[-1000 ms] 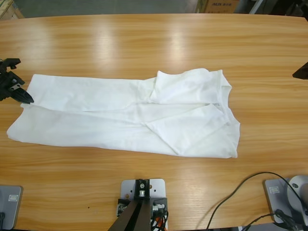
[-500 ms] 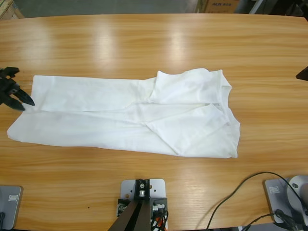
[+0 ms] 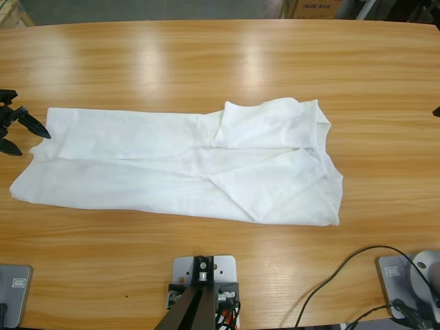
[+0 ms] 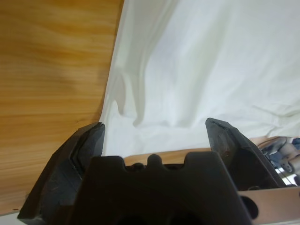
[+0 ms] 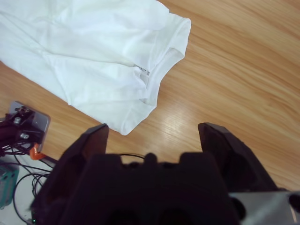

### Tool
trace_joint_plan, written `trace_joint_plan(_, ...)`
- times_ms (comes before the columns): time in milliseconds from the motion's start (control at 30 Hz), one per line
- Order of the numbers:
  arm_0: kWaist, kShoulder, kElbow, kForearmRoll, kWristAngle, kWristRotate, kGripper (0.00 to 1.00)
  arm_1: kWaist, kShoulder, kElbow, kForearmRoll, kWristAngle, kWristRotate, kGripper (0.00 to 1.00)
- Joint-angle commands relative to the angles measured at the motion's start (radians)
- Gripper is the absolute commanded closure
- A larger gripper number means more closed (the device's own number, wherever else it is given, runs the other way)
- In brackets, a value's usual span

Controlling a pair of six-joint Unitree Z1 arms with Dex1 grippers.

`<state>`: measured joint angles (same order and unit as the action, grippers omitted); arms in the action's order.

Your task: Fold clothes

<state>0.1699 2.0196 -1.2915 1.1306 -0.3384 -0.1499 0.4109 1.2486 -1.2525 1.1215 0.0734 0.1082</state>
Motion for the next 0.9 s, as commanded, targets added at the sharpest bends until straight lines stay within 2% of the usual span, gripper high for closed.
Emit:
trace_joint_plan(33, 0.005, 0.101, -0.015, -0.022, -0.011, 0.015, 0.17, 0.009, -0.012, 0.005, 0.009, -0.012, 0.002, 0.216)
trace_joint_plan(500, -0.014, 0.176, -0.026, -0.054, -0.002, 0.015, 0.17, 0.007, 0.028, 0.005, 0.0, -0.022, 0.001, 0.216)
trace_joint_plan(900, -0.079, 0.199, -0.031, -0.06, -0.013, 0.034, 0.189, -0.025, 0.049, 0.005, -0.012, -0.027, -0.014, 0.216)
